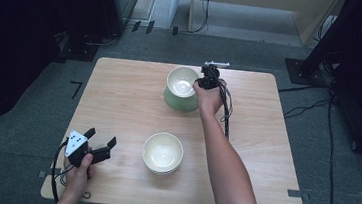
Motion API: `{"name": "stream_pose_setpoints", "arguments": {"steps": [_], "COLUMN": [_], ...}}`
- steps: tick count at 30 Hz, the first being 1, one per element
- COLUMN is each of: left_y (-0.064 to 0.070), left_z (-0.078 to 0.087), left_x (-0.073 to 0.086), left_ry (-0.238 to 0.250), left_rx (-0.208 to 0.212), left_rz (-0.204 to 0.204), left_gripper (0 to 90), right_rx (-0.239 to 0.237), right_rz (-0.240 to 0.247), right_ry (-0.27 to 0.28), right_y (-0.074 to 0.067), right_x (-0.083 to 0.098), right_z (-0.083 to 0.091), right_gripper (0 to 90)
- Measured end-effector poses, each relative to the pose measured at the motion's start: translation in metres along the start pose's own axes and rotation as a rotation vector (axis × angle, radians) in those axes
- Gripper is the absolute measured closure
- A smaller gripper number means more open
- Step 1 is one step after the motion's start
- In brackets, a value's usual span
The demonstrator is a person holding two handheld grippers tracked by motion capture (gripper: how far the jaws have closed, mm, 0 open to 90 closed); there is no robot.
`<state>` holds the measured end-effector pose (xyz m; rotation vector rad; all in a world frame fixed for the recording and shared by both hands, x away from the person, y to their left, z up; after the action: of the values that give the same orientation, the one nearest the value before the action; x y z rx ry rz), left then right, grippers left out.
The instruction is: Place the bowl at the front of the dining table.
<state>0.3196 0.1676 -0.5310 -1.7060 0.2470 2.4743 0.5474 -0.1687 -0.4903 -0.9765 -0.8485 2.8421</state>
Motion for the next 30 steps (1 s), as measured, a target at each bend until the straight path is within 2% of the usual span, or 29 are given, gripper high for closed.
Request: {"name": "stream_pose_setpoints", "arguments": {"steps": [6,10,14,21,30], "left_y": [0.0,0.0,-0.001,0.0,0.0], "left_z": [0.0,0.0,0.0,0.0,0.0], "left_x": [0.0,0.0,0.0,0.0,0.0], "left_ry": [-0.001,-0.001,-0.002,-0.002,-0.004], "left_rx": [0.003,-0.001,0.0,0.005,0.009], "left_rz": [0.002,0.003,0.007,0.008,0.009], "left_gripper": [8.9,8.9,8.9,8.9,8.9], "right_rx": [0.026,0.047,0.068,0.068,0.077], "right_rz": [-0.018,-0.064,-0.064,-0.102,-0.106], "right_ry": [-0.037,-0.075,-0.093,-0.116,-0.134], "right_y": [0.007,0.017,0.024,0.026,0.026], "right_x": [0.0,0.003,0.003,0.002,0.003], "right_z": [-0.007,-0.014,-0.019,-0.025,-0.031], "right_gripper": [84.8,84.8,84.7,84.7,84.6]}}
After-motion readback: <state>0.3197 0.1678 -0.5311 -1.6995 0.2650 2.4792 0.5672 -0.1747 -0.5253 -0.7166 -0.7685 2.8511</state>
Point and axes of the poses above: each handheld gripper's, and its own axes: z roughly backward along the jaws, x roughly out of its underside, y roughly to its right, the point moved 7 cm from there along -z, roughly forward along the jaws, and after that the axes turned 12 degrees about -x, right-handed, at the moved point
